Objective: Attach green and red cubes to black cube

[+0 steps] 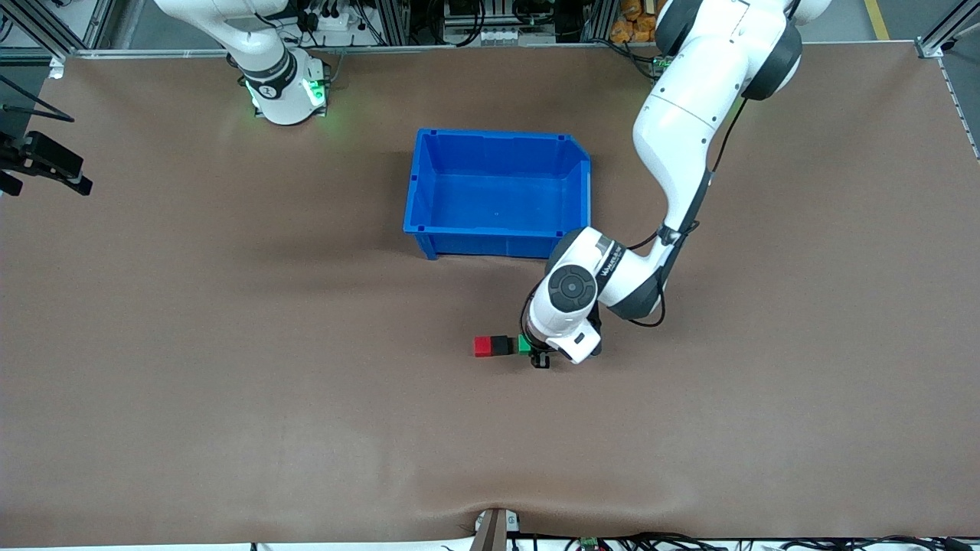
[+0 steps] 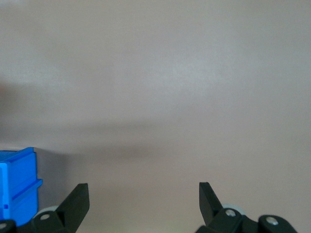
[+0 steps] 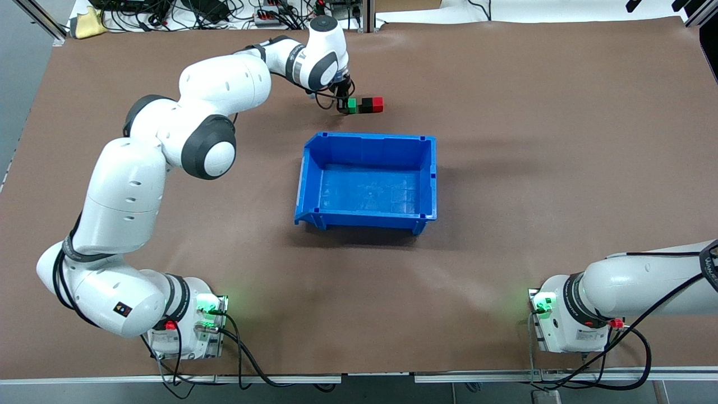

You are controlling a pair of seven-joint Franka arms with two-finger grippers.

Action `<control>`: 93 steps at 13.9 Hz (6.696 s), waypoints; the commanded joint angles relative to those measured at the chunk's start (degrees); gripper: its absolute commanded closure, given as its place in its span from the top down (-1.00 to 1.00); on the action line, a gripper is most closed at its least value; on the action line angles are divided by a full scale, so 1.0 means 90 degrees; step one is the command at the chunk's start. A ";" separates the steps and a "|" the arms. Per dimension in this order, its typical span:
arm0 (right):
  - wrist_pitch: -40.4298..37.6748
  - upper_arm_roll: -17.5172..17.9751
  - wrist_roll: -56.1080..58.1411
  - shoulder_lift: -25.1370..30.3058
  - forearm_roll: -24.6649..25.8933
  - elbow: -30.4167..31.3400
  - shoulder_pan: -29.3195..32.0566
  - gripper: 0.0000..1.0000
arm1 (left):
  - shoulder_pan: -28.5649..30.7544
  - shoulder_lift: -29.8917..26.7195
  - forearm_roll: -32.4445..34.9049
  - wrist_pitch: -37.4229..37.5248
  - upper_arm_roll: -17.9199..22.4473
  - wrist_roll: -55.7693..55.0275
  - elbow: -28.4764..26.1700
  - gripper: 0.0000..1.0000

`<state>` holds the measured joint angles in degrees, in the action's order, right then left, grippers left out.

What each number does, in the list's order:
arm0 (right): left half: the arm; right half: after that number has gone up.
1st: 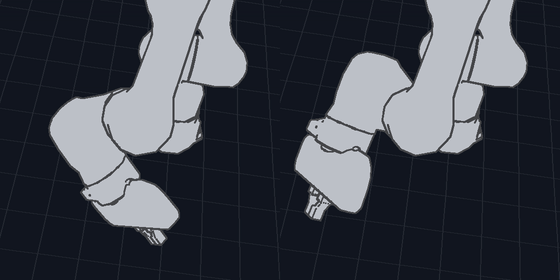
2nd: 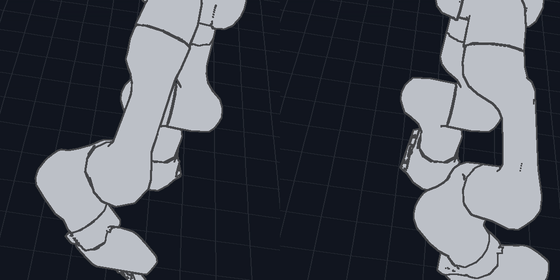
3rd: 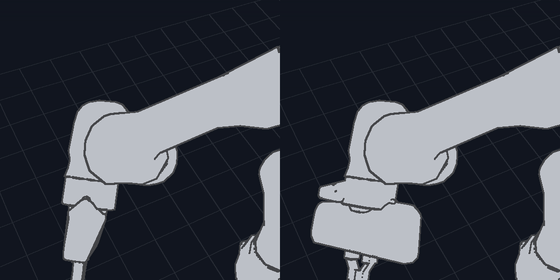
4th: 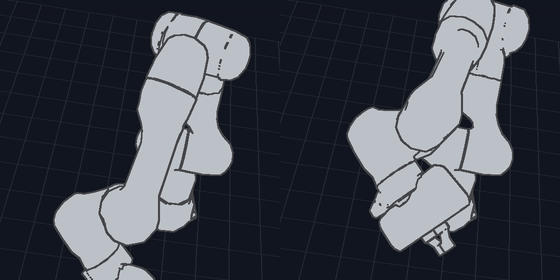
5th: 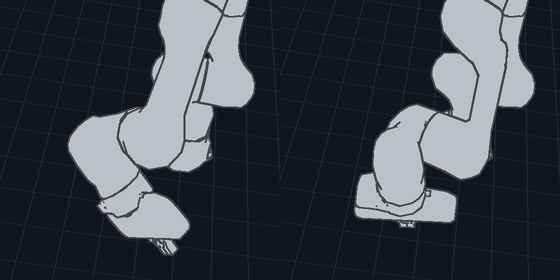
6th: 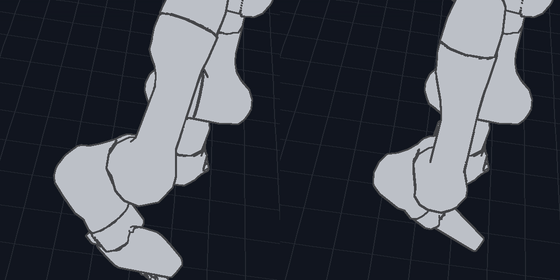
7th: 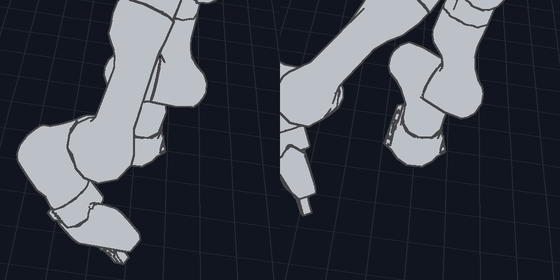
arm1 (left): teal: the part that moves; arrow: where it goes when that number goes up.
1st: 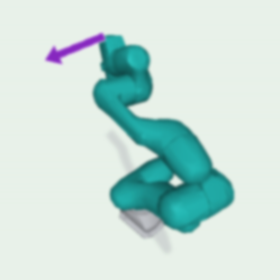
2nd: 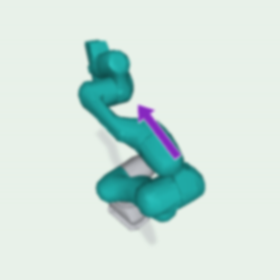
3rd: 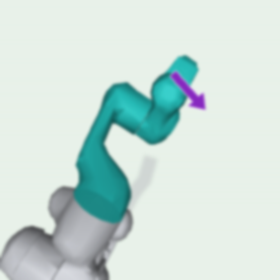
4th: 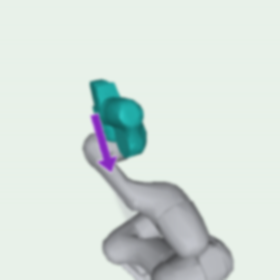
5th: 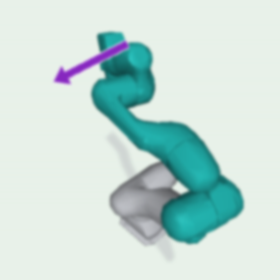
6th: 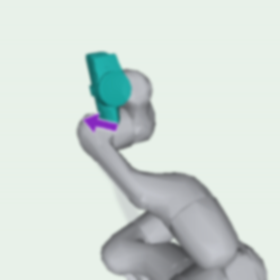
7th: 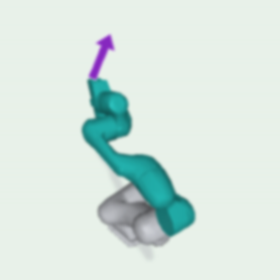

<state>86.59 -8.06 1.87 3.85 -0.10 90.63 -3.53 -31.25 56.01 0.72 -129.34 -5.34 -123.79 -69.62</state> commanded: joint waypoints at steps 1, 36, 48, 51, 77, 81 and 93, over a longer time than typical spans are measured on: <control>-0.0294 0.0007 -0.0714 -0.0066 0.0049 -0.0178 -0.0115 1.00 | -0.0122 0.0202 -0.0090 0.0045 0.0115 -0.0083 0.0294 -1.00; -0.0305 -0.0003 -0.0706 -0.0144 0.0070 -0.0666 -0.0223 1.00 | -0.0347 0.0203 -0.0070 0.0289 0.0028 -0.0356 0.0157 -1.00; -0.0305 -0.0003 -0.0706 -0.0164 0.0079 -0.0666 -0.0252 1.00 | -0.0113 -0.0275 -0.0050 0.1049 -0.0012 -0.0035 0.0216 1.00; -0.0305 -0.0003 -0.0706 -0.0164 0.0079 -0.0666 -0.0252 1.00 | 0.0161 -0.0724 -0.0041 0.1596 -0.0051 0.0539 0.0216 1.00; -0.0246 -0.0003 -0.0755 -0.0154 0.0157 -0.1027 -0.0252 1.00 | 0.3071 -0.4347 0.0252 0.4821 0.0056 1.0666 -0.0037 1.00; -0.0256 -0.0003 -0.0755 -0.0164 0.0157 -0.1027 -0.0281 1.00 | 0.3442 -0.5574 0.0164 0.4325 0.0086 1.1662 -0.1662 1.00; -0.0295 -0.0022 -0.0765 -0.0271 0.0050 -0.1018 -0.0184 1.00 | 0.3511 -0.7385 0.0164 0.4624 -0.0148 1.2034 -0.3310 1.00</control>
<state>84.81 -8.13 -4.23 1.88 0.37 82.81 -5.75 0.10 -9.16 2.03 -88.51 -6.48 -17.96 -98.76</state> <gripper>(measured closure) 0.000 0.000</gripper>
